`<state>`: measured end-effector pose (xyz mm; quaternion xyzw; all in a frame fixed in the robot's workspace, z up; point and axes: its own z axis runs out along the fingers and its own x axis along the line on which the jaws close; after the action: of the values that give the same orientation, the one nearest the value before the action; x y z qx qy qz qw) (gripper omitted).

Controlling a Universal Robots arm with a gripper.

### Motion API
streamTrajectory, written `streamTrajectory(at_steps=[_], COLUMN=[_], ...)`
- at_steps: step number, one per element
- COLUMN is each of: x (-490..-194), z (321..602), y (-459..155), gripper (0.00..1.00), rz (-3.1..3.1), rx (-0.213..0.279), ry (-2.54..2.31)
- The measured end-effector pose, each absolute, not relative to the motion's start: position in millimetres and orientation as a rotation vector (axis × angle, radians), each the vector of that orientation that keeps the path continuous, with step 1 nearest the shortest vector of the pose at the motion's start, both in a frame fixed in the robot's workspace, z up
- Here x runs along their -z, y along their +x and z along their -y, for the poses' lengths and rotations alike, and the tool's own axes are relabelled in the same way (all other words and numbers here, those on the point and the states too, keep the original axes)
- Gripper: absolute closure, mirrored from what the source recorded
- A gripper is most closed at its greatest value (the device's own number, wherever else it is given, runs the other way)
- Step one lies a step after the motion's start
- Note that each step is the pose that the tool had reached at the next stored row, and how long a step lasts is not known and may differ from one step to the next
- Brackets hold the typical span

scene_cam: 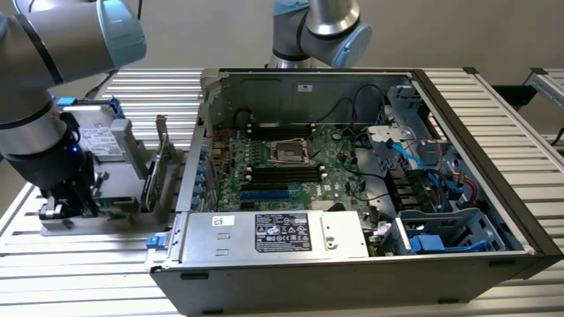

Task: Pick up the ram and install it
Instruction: 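Pick up the ram and move it above insertion slot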

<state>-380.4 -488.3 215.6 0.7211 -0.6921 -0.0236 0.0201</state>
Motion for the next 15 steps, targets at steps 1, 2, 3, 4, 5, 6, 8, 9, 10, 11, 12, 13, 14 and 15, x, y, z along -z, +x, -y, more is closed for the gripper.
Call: streamTrajectory(at_steps=[1, 2, 3, 4, 5, 6, 8, 9, 10, 11, 12, 13, 14, 15], x=[-217, -218, -220, -222, -225, -228, -235, -238, -243, -247, -251, -256, -260, -265], z=[488, 488, 487, 487, 487, 487, 486, 486, 486, 486, 485, 485, 485, 484], y=[-380, -380, -380, -380, -380, -380, -380, -380, -380, -380, -380, -379, -379, -378], gripper=[0.86, 0.86, 0.86, 0.86, 0.86, 0.86, 0.86, 0.86, 0.86, 0.86, 0.86, 0.86, 0.86, 0.86], rz=[2.147, 2.147, 2.147, 2.147, 2.147, 2.147, 2.147, 2.146, 2.146, 2.146, 2.146, 2.145, 2.145, 2.145], rx=[0.073, 0.073, 0.073, 0.073, 0.073, 0.073, 0.074, 0.075, 0.075, 0.076, 0.077, 0.077, 0.078, 0.078], ry=[2.237, 2.237, 2.237, 2.237, 2.237, 2.237, 2.236, 2.236, 2.236, 2.235, 2.235, 2.235, 2.235, 2.234])
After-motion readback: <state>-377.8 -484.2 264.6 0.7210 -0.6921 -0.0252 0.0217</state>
